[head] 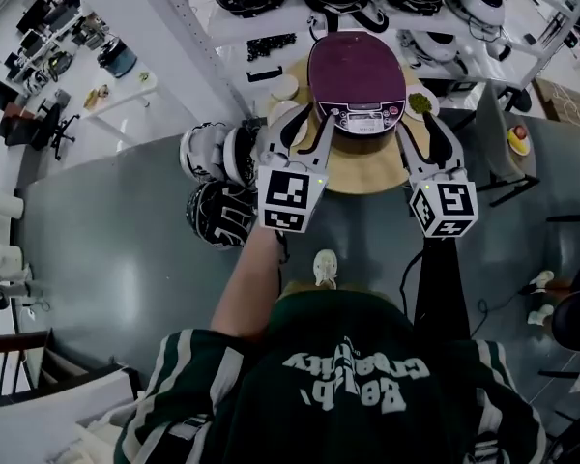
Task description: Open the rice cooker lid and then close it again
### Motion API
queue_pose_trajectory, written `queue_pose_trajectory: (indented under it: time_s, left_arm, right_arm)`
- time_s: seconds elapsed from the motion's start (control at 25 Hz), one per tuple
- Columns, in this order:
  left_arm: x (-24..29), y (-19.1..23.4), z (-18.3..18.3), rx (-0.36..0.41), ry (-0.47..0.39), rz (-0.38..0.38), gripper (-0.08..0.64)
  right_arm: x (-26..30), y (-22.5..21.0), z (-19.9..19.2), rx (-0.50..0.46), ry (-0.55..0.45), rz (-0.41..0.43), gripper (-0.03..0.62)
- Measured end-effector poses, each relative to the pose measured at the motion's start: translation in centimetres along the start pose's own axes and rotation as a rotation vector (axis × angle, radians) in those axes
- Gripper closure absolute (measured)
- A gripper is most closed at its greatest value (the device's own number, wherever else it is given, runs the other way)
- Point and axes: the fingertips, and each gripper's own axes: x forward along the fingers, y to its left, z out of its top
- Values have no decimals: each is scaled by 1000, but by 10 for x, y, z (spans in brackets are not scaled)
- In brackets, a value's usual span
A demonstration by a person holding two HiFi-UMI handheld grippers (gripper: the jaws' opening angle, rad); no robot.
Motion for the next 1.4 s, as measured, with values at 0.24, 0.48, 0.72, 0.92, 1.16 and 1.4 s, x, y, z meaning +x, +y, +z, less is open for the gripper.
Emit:
queue_pose_trajectory:
  time_s: [0.24, 0.48, 0.72, 0.92, 1.16, 1.4]
  left_arm:
    - [43, 26, -10, -8, 3, -54, 453]
    - [74, 37, -23, -26, 7, -94, 453]
    - [93, 38, -32, -45, 8, -111, 453]
    - [103, 37, -40, -53, 21, -104, 453]
    - [119, 46, -48, -66, 39, -71, 453]
    - [128, 48, -60, -67, 67, -58, 453]
  right_arm:
    - [43, -12, -3, -4, 8, -43, 370]
    - [68, -19, -12, -11, 30, -63, 370]
    - [78, -27, -20, -20, 52, -69, 370]
    - [89, -34, -29, -13, 71, -39, 370]
    - [115, -42, -35, -14, 93, 16, 370]
    - [133, -39, -52, -8, 153, 92, 371]
